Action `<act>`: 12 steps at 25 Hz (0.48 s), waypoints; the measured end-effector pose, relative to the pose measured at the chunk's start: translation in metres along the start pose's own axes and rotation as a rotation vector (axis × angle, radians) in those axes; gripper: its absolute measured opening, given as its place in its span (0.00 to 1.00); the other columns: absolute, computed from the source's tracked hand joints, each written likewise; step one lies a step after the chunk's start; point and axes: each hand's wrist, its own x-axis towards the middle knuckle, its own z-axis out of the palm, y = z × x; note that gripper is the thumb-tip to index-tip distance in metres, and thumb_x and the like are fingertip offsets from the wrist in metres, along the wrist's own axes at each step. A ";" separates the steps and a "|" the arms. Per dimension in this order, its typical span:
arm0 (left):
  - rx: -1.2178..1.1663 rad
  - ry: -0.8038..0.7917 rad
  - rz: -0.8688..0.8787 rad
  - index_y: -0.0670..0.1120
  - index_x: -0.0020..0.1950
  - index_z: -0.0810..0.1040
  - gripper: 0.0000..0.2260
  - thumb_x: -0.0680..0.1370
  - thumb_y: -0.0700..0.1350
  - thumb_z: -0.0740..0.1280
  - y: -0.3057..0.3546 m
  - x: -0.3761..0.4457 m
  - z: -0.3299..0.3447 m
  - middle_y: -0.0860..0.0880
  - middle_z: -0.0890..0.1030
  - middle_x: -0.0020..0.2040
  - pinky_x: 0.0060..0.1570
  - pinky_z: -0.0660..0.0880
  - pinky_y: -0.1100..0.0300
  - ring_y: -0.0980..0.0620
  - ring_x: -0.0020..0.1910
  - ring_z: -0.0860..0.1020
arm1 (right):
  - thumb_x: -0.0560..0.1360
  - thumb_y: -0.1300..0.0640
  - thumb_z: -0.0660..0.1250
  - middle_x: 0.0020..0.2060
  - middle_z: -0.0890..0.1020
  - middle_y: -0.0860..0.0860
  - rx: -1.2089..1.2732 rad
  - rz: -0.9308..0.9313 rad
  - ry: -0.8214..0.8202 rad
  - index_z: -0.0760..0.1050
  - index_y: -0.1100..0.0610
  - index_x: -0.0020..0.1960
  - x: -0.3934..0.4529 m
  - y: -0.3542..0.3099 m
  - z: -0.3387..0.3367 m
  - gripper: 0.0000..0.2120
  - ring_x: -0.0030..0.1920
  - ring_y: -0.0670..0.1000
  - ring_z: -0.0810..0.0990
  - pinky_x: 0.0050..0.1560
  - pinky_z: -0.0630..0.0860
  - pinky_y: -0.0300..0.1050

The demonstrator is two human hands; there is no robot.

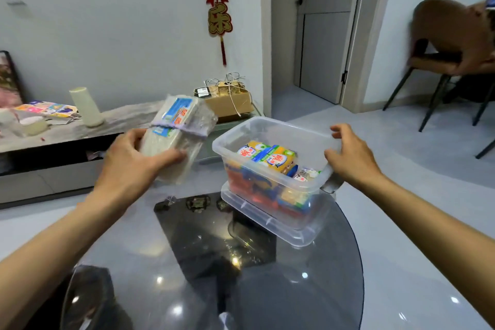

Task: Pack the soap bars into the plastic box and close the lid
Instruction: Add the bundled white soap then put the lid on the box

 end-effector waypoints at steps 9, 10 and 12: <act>0.143 -0.542 -0.098 0.46 0.46 0.82 0.29 0.52 0.62 0.75 0.118 0.014 0.175 0.47 0.85 0.44 0.34 0.76 0.59 0.48 0.41 0.82 | 0.73 0.70 0.53 0.64 0.80 0.48 0.338 0.107 -0.039 0.65 0.53 0.69 0.015 0.027 -0.015 0.27 0.59 0.51 0.74 0.51 0.69 0.44; 0.186 -0.562 -0.119 0.45 0.47 0.81 0.30 0.52 0.63 0.75 0.115 0.016 0.189 0.47 0.84 0.45 0.35 0.77 0.59 0.48 0.42 0.82 | 0.73 0.70 0.53 0.63 0.80 0.47 0.336 0.099 -0.046 0.66 0.53 0.69 0.016 0.029 -0.017 0.27 0.58 0.51 0.74 0.51 0.68 0.44; 0.237 -0.607 -0.173 0.45 0.48 0.79 0.33 0.52 0.65 0.74 0.107 0.016 0.203 0.46 0.83 0.44 0.35 0.78 0.59 0.48 0.40 0.82 | 0.72 0.69 0.53 0.63 0.80 0.48 0.319 0.078 -0.058 0.68 0.53 0.67 0.016 0.030 -0.017 0.26 0.56 0.51 0.75 0.51 0.69 0.44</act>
